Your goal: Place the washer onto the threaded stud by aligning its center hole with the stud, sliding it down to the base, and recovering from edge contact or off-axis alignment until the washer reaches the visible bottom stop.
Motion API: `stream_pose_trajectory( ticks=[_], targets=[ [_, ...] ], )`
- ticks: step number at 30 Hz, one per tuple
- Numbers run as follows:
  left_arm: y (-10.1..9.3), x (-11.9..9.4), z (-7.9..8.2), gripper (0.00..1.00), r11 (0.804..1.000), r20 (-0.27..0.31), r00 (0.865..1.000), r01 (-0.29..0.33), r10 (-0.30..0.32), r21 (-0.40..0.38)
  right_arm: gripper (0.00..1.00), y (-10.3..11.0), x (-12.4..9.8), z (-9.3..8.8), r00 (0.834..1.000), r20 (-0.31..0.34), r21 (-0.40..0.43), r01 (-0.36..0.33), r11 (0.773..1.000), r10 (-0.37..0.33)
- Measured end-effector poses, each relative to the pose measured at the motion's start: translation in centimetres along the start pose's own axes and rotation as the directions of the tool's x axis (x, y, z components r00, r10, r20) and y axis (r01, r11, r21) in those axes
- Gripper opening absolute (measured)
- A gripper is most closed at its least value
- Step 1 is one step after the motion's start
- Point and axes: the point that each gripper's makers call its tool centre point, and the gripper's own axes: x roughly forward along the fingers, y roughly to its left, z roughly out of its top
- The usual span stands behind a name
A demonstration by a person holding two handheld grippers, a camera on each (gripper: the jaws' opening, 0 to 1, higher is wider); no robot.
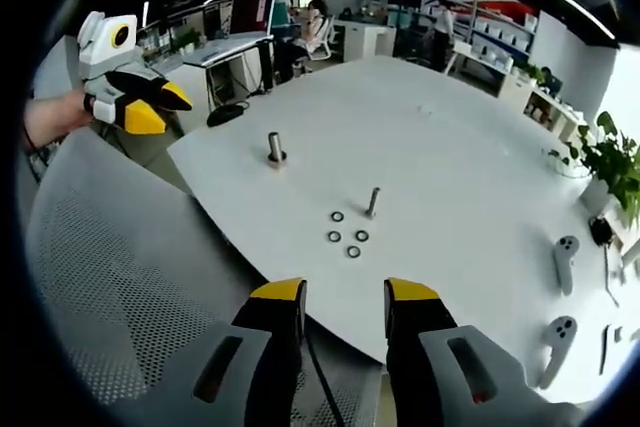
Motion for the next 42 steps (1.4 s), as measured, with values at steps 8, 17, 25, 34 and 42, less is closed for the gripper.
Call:
stream_pose_trajectory(
  ticks=[8, 17, 25, 34, 42],
  targets=[
    [0.2, -0.3, -0.2, 0.3, 1.0, 0.002, 1.0, 0.008, -0.008, -0.008, 0.32, -1.0, 0.1, 0.5, 0.999, -0.041, 0.015, 0.024, 1.0, -0.023],
    [-0.3, -0.2, 0.0, 0.29, 1.0, 0.008, 1.0, 0.022, -0.022, 0.019, 0.32, -2.0, 4.2, 0.2, 0.991, -0.136, -0.003, -0.016, 1.0, 0.016],
    [-0.1, -0.2, -0.2, 0.29, 1.0, 0.001, 1.0, 0.017, -0.017, 0.022, 0.32, -1.7, 7.6, -0.9, 0.971, -0.233, -0.027, -0.059, 0.998, 0.051],
    [0.0, -0.2, -0.2, 0.29, 1.0, 0.001, 1.0, 0.015, -0.015, 0.01, 0.31, -2.2, 9.8, -1.6, 0.952, -0.296, -0.036, -0.085, 0.996, 0.071],
    [0.0, -0.1, -0.6, 0.29, 1.0, -0.016, 1.0, 0.004, -0.004, 0.026, 0.29, -2.3, 11.5, -2.4, 0.937, -0.336, 0.003, -0.104, 0.995, 0.099]
  ],
)
